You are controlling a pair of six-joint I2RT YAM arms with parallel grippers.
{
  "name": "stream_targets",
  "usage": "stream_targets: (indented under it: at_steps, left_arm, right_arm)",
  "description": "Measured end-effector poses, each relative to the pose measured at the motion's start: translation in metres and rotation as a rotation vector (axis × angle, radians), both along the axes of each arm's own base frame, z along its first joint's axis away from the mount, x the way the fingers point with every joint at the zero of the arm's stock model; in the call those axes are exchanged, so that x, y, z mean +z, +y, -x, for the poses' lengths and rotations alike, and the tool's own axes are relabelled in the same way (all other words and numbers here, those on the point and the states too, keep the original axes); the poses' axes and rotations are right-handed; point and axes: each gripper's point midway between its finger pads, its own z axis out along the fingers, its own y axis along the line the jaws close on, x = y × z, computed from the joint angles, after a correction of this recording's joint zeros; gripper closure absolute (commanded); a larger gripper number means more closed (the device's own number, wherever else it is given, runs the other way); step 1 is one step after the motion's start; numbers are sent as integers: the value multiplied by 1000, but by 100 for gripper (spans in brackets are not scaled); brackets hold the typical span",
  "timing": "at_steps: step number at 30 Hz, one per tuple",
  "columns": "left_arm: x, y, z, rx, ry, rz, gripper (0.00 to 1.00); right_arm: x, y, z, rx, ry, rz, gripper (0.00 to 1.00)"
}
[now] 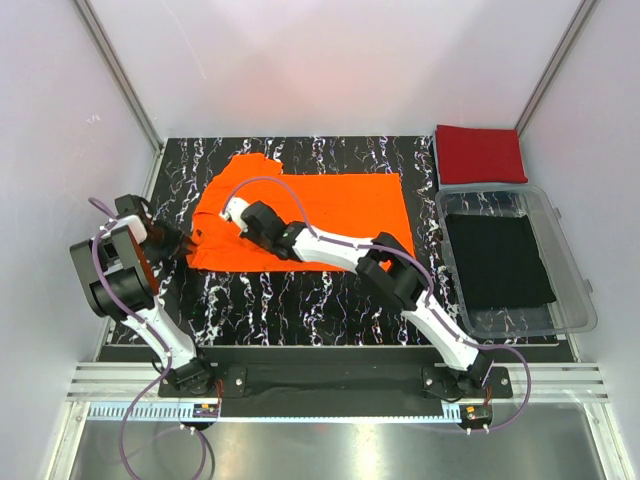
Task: Fold and stack the t-shirts
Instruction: Fold the tshirt
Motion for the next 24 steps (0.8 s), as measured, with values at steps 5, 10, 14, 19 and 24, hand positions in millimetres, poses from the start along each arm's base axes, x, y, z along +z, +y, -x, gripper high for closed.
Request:
stream_targets:
  at_steps: [5,10,14,19,24]
  left_arm:
    - [0,3,1,3,9,-14,66]
    - [0,4,1,4,16,-19,66]
    - [0,4,1,5,19,-19,66]
    - [0,5,0,1,20,-21,66]
    - [-1,5,-1,-2,20,-23,66]
  right_arm:
    - [-2,-18,-23,-82,50,-58,97]
    - [-13,-23,-20,-46,125,-99,68]
    - [-23,-18,2,50,188,-103,62]
    - [-16,-13,15,119,198,-113,60]
    - [-10,-8,14,121,162,-114,64]
